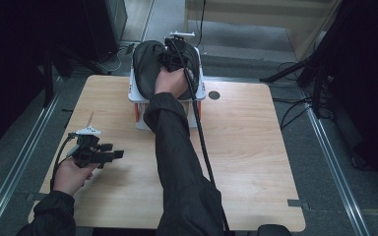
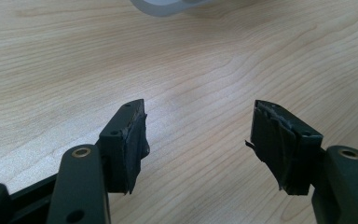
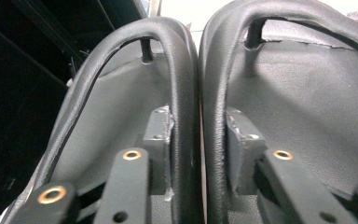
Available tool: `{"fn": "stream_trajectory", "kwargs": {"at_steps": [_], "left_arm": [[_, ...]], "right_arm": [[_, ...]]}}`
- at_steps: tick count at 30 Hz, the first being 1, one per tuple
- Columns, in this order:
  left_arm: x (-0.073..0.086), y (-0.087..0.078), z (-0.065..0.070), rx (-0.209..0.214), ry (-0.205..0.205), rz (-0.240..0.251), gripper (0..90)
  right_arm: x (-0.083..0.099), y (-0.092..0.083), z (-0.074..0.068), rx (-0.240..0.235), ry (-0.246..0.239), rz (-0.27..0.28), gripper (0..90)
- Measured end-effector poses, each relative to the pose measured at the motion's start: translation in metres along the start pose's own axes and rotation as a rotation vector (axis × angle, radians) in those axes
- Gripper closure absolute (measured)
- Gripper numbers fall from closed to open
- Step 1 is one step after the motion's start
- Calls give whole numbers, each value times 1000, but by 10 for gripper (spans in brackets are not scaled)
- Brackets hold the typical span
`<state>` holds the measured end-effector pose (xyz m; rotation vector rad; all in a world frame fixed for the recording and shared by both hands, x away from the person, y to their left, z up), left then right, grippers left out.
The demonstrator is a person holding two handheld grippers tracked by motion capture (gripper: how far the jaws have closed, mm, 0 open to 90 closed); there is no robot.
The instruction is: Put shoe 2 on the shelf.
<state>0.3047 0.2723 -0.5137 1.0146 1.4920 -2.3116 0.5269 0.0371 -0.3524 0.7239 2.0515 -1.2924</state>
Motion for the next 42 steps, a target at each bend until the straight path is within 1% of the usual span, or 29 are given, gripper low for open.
{"fn": "stream_trajectory", "kwargs": {"at_steps": [2, 9, 15, 18, 22, 26, 32, 33, 34, 38, 42], "left_arm": [[0, 0, 0, 0, 1, 0, 362], [0, 0, 0, 1, -1, 1, 361], [-1, 1, 0, 2, -1, -4, 360], [-1, 1, 1, 1, -1, 0, 361], [-1, 1, 0, 3, -3, -6, 360], [-1, 0, -1, 2, 3, -9, 360], [-1, 1, -1, 0, 1, -8, 360], [-1, 1, 0, 1, -2, -9, 359], [-1, 1, -1, 1, 1, -9, 360], [-2, 1, -1, 0, 3, -10, 359], [-2, 1, -1, -2, 4, -11, 359]], "right_arm": [[0, 0, 0, -3, -4, -2, 620], [-1, -2, 0, -15, -13, -11, 594], [-3, -6, 1, -44, -11, -25, 565], [-5, -8, 2, -47, -20, -26, 565], [-8, -12, 2, -57, -32, -32, 555], [-9, -17, 3, -77, -44, -40, 540], [-11, -29, 3, -105, -83, -54, 535], [-11, -30, 2, -110, -81, -59, 535], [-12, -33, 3, -118, -92, -56, 536], [-13, -43, 3, -144, -108, -61, 542], [-13, -52, 3, -175, -149, -82, 541]]}}
Point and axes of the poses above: each handheld gripper's, and its own axes: y roughly forward along the jaws, x roughly out of its underside, z roughly to its right, the point moved 1 cm from there along y, roughly forward along the jaws, and after that the axes turned 4 degrees about -x, right-handed, at the moved point
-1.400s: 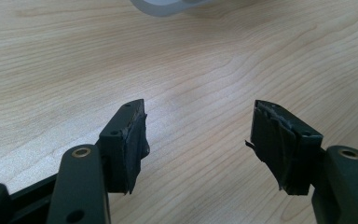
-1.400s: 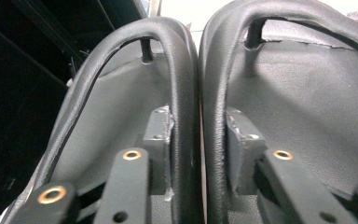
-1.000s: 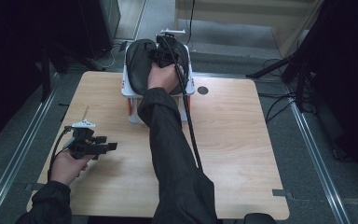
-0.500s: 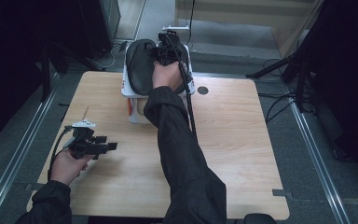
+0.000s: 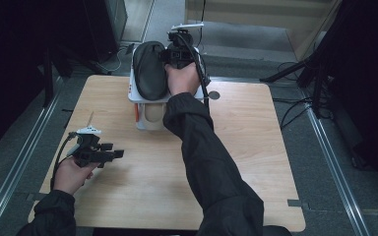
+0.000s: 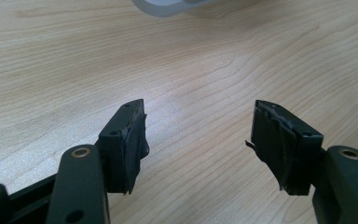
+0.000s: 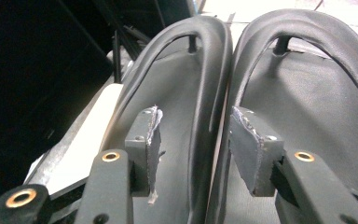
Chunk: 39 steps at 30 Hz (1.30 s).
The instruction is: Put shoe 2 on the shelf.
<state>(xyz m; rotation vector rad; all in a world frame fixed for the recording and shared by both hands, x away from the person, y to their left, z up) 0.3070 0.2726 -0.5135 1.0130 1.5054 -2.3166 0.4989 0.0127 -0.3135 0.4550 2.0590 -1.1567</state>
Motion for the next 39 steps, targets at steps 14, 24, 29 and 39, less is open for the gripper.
{"fn": "stream_trajectory", "kwargs": {"at_steps": [14, 24, 29, 39], "left_arm": [[0, 0, 0, 0, -1, -3, 358], [0, 1, 0, -4, -4, 2, 358], [0, 1, 0, -6, -5, 5, 357], [0, 2, 0, -7, -6, 6, 357]], "right_arm": [[18, -33, -1, -129, -78, -42, 515], [47, -51, 7, -183, -117, -63, 489], [61, -63, 2, -218, -164, -51, 483], [94, -71, 1, -281, -222, -85, 482]]}}
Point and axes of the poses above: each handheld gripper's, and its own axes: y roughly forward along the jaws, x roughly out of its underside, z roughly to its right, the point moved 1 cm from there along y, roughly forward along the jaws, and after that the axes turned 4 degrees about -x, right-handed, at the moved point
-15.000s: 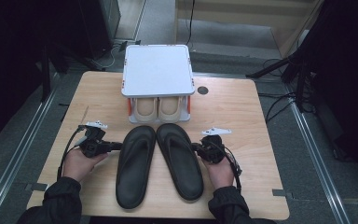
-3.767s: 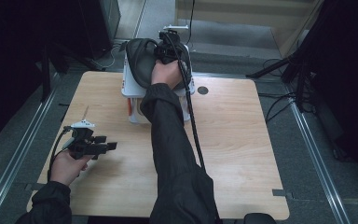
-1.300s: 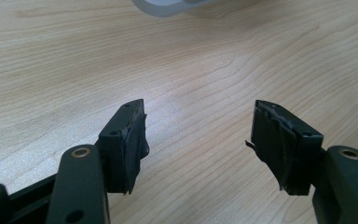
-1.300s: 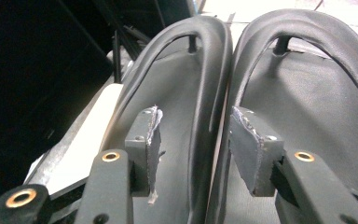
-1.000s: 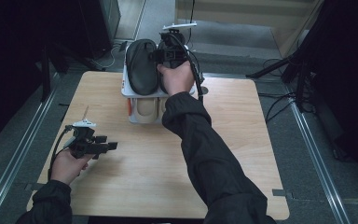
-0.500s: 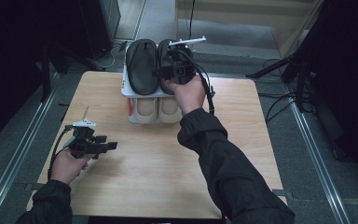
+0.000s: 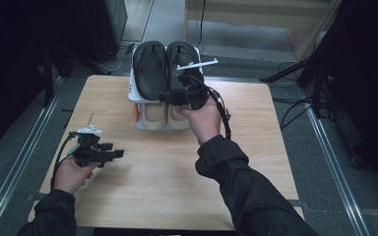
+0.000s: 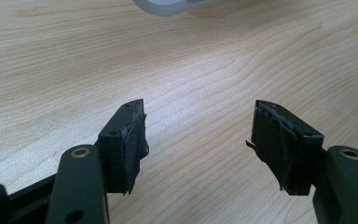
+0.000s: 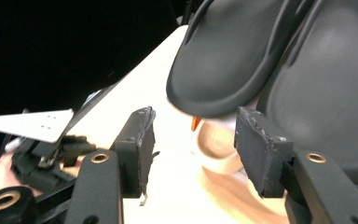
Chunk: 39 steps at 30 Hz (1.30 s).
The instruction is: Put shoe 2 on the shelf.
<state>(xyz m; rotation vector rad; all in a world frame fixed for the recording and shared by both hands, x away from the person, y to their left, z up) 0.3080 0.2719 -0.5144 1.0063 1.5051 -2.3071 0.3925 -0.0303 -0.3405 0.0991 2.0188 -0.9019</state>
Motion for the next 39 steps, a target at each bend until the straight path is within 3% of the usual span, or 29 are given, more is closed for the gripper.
{"fn": "stream_trajectory", "kwargs": {"at_steps": [9, 21, 25, 31, 39], "left_arm": [[0, 0, 0, -1, 0, 0, 356], [0, 0, 1, 3, -1, -4, 356], [0, 0, 1, 0, 2, -3, 355], [0, 0, 1, 2, 0, 2, 355], [0, 1, 1, 3, 3, -6, 355]], "right_arm": [[27, -9, 0, -27, -45, 14, 478], [69, -16, 15, -72, -70, 19, 460], [83, -17, 19, -68, -105, -9, 456], [109, -14, 31, -114, -73, -50, 447], [139, -15, 41, -142, -64, -35, 451]]}}
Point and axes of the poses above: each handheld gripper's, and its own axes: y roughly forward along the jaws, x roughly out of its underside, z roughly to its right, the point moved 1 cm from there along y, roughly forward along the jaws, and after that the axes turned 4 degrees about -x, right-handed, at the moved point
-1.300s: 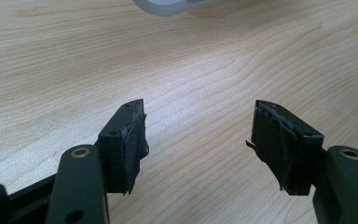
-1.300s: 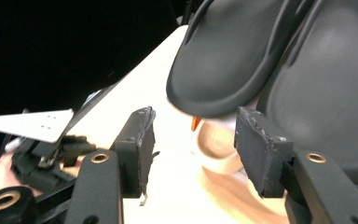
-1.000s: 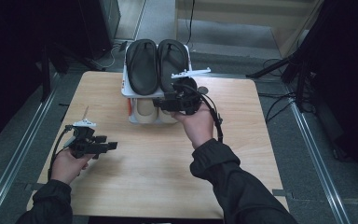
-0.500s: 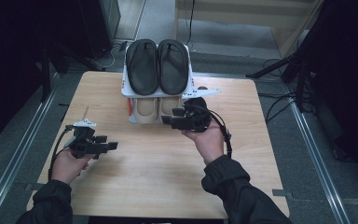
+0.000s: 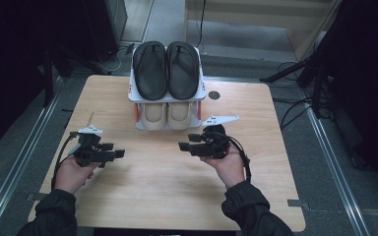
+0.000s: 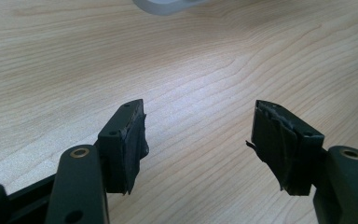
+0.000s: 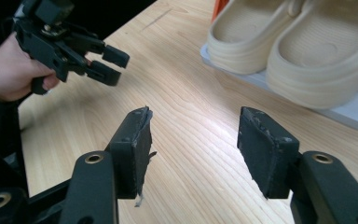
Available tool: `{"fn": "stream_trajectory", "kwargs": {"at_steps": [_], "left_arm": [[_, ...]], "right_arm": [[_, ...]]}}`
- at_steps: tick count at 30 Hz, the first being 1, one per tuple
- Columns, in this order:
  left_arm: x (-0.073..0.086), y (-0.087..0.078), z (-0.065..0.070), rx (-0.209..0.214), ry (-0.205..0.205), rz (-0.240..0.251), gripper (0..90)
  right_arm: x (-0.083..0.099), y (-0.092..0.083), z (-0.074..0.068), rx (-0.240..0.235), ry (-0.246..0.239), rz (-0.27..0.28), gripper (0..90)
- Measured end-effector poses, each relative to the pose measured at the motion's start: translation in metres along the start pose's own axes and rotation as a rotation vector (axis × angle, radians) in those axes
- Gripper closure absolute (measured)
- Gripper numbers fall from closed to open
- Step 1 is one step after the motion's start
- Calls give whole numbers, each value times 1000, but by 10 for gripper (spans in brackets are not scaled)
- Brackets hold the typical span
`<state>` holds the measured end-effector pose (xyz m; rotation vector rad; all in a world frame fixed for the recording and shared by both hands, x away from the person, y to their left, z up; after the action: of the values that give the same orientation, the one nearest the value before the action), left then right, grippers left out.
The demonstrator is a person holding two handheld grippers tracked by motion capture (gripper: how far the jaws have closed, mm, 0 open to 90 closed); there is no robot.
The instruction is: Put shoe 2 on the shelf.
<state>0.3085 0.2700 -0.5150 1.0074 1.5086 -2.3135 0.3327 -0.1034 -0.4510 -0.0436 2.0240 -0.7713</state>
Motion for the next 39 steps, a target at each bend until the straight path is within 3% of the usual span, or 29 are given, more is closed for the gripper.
{"fn": "stream_trajectory", "kwargs": {"at_steps": [6, 8, 11, 14, 16, 19, 26, 28, 31, 39], "left_arm": [[0, 1, 0, -5, 3, -3, 354], [0, 1, 0, -8, 6, -6, 355], [0, 2, 1, -6, 6, -8, 354], [0, 2, 1, -7, 5, -9, 353], [0, 3, 1, -5, 6, -15, 352], [0, 3, 2, -11, 7, -10, 352], [-1, 3, 3, 0, 10, -15, 351], [-1, 3, 4, -1, 12, -14, 351], [-1, 4, 4, 1, 15, -13, 350], [-1, 4, 7, 4, 27, -23, 348]], "right_arm": [[13, -4, 6, 26, -9, -6, 461], [19, -6, 9, 33, -18, 18, 479], [25, -7, 14, 39, 14, 10, 482], [29, -7, 17, 59, -7, 13, 482], [34, -7, 20, 55, 2, 46, 486], [40, -6, 26, 65, 31, 38, 479], [49, -10, 34, 83, 61, 90, 481], [51, -10, 35, 96, 65, 78, 471], [53, -9, 33, 146, 20, 51, 467], [60, -3, 36, 136, 33, 33, 462]]}}
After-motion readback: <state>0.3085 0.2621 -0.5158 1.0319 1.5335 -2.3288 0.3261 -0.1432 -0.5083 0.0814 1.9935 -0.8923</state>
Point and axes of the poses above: each handheld gripper's, and its own axes: y roughly forward along the jaws, x roughly out of its underside, z roughly to its right, the point moved 1 cm from there along y, roughly forward along the jaws, and after that the axes turned 4 degrees about -x, right-handed, at the moved point
